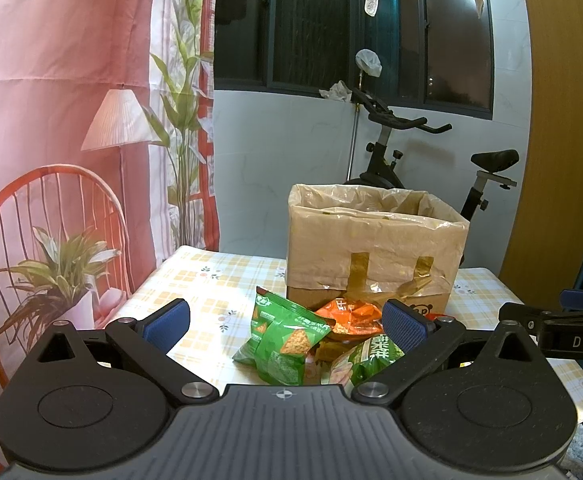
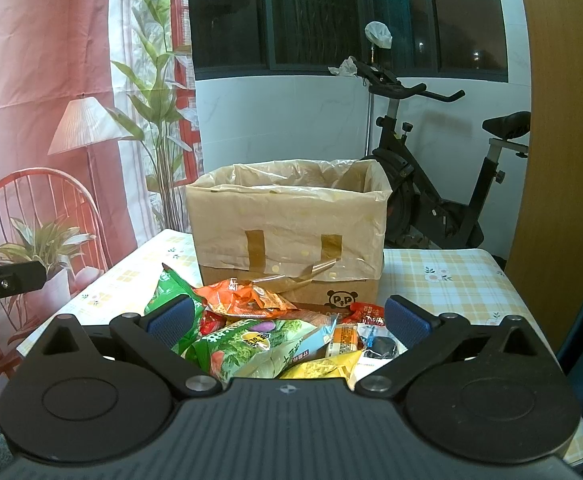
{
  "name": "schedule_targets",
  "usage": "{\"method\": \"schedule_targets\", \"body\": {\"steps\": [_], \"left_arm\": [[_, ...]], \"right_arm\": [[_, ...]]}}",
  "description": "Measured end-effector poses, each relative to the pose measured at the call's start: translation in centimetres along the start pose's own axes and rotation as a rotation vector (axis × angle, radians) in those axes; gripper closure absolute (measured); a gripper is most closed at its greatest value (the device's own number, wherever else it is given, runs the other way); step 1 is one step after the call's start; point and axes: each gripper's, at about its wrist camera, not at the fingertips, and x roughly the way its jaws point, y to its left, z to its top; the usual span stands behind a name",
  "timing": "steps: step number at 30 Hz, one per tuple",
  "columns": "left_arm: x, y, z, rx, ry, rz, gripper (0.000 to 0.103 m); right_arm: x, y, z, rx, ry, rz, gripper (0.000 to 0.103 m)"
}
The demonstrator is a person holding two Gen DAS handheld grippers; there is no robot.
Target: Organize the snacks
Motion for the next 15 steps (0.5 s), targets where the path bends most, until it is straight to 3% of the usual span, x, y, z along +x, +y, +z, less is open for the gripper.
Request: {"method": "schedule_targets", "body": {"steps": [15], "left_arm": [[0.15, -0.03, -0.10, -0.001, 0.004, -0.002, 0.000]], "right_arm": [[0.24, -0.22, -0.34, 0.003, 0.002, -0.002, 0.000]]}}
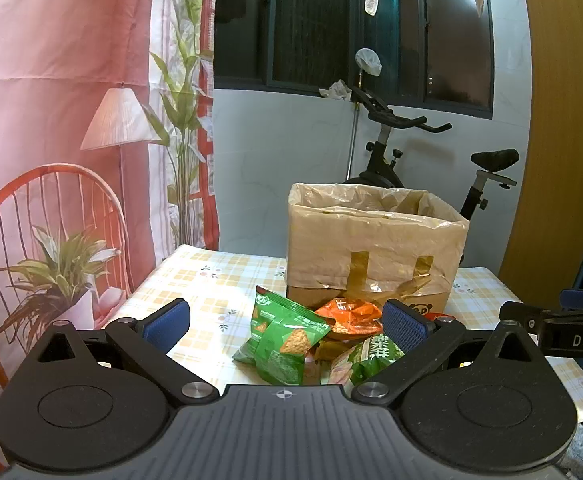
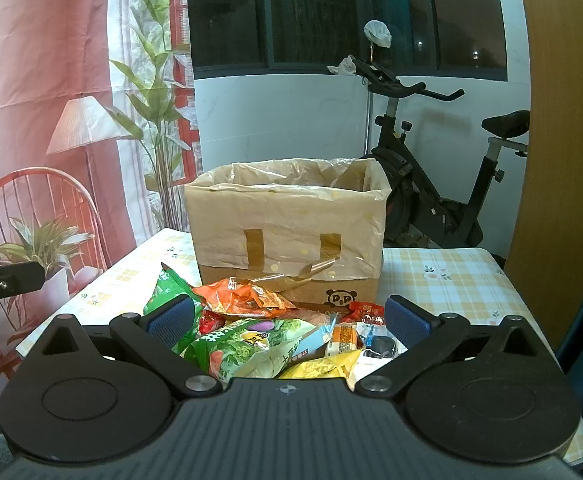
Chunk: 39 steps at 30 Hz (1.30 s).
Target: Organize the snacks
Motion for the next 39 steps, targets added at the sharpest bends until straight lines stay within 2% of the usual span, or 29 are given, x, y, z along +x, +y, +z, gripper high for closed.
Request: {"method": "schedule_targets", "body": {"steps": [31, 39], "left_arm": [[0.00, 0.10, 0.00, -0.006, 0.004, 0.001, 0.000], [0.51, 0.73, 0.11, -0.035, 0.022, 0.018, 0.000]], "right_arm": [[0.00, -0.16, 0.26, 0.008, 0.008, -0.003, 0.000], [0.19, -0.32, 0.31, 0.019, 0.018, 0.001, 0.000]]}}
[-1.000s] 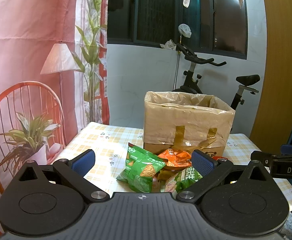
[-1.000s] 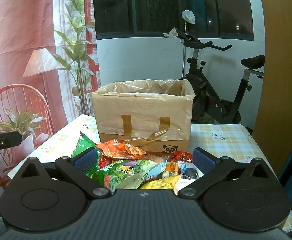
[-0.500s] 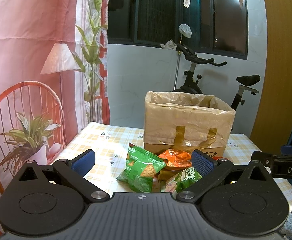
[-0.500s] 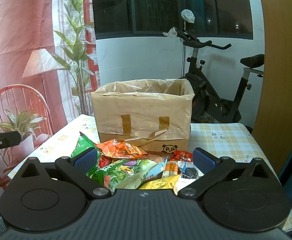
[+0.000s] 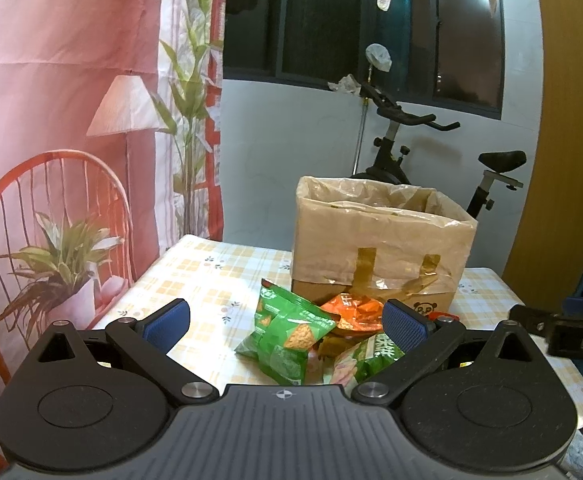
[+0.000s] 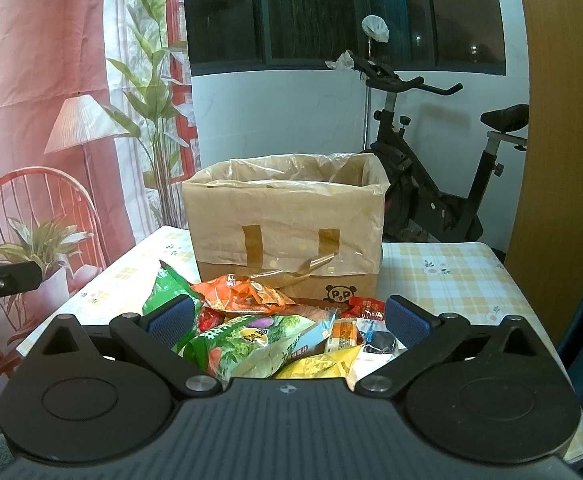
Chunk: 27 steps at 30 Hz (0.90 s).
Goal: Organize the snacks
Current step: 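Grasp the green triangle-chip bag with the left tool while the right tool grasps the yellow chip bag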
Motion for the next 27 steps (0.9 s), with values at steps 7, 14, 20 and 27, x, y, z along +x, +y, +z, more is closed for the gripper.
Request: {"method": "schedule_targets", "body": {"steps": [7, 14, 20, 27], "left_arm": [[2.0, 1.0, 1.1, 0.008, -0.072, 0.095, 0.000], [5.8, 1.2, 0.6, -0.004, -0.078, 0.063, 0.000], [9.0, 0.5, -1.6, 0.011, -0.020, 0.018, 0.001], [11.8, 0.9, -3.4, 0.018, 0.047, 0.038, 0.001]], "right_arm": [[1.8, -2.8, 0.8, 0.066, -0.085, -0.081, 0.000], [5.7, -5.6, -0.2, 0.123, -0.062, -0.118, 0.000], [9.3, -4.7, -4.4, 0.052, 0.106, -0.087, 0.003], [12.2, -4.7, -6.8, 0.038, 0.221, -0.029, 0.009]]}}
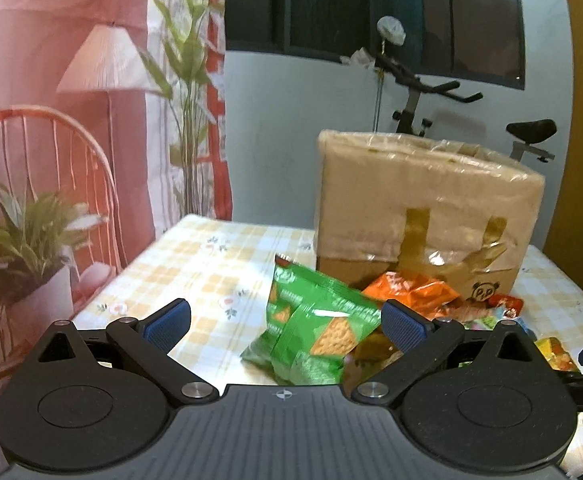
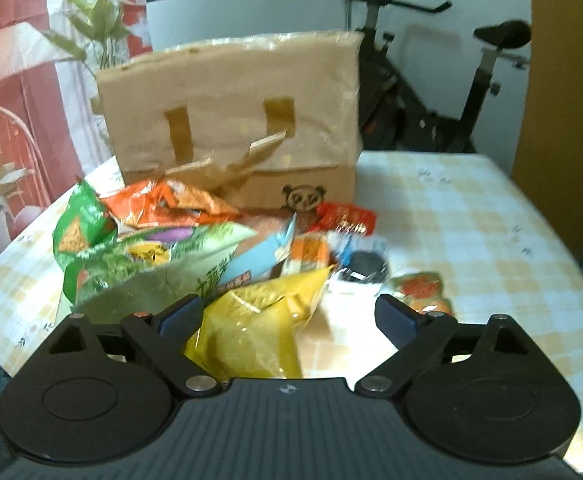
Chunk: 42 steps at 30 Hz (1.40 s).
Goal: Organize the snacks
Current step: 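Grasp the green triangle-chip bag with the left tool while the right tool grasps the yellow chip bag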
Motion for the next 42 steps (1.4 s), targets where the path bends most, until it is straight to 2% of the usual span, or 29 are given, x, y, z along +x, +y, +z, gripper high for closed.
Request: {"method": "schedule_targets", "body": {"steps": [6, 10, 13, 17, 26, 42], "left_arm": [[0.9, 0.2, -1.2, -0.005, 0.037, -0.010, 0.001], [2.1, 0.2, -2.0, -0.029, 0.076, -0.010, 0.001], [2.6, 0.4, -2.5, -0.048, 0.094, -0.005, 0.006], [2.8, 1.0, -3.1, -0.062, 0.111, 0.015, 0.006], [3.0, 0.8, -3.5, -0.061, 0.121, 0.000, 0.006], [3.6, 0.8, -3.2, -0.052, 0.115, -0.012, 0.006]], "right_arm": [[2.4, 0.4, -0.4, 0.008, 0.054, 0.063, 0.012], [3.5, 0.8, -1.1, -0.008, 0.056, 0.099, 0.012], [4.2, 1.0, -1.4, -0.020, 0.070, 0.118, 0.012], [3.9, 1.0, -1.9, -0.027, 0.049, 0.145, 0.024], [1.8, 0.6, -2.1, -0.021, -0.058, 0.121, 0.028], [1.5, 0.0, -2.2, -0.012, -0.103, 0.093, 0.028]]}}
